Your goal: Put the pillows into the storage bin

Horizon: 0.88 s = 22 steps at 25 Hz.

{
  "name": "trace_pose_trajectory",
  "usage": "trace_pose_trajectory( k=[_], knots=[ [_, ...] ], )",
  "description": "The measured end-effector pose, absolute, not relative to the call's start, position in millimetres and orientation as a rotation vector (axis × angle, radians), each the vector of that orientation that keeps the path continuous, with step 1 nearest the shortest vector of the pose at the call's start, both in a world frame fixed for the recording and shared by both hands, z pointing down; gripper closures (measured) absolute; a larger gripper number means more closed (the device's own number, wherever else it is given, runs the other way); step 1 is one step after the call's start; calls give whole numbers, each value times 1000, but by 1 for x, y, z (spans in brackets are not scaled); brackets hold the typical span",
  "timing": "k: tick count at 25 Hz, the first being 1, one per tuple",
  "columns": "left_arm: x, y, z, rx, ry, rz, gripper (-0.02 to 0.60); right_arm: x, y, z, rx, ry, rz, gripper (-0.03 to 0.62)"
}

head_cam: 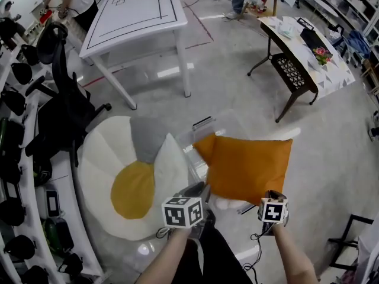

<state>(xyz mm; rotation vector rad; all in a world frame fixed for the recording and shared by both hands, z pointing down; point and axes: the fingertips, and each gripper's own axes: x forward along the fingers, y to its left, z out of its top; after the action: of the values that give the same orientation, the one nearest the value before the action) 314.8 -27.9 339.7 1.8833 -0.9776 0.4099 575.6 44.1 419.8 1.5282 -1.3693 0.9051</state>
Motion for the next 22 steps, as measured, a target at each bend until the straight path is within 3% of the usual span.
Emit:
trace_pose_trajectory(
  k=[12,22],
  knots=[
    [322,-6,322,1958,-992,472,502,477,13,335,1675,-1868,1010,585],
    [301,1,281,2025,-1118,428,515,434,24,267,1664,-2104,1117,594]
  ],
)
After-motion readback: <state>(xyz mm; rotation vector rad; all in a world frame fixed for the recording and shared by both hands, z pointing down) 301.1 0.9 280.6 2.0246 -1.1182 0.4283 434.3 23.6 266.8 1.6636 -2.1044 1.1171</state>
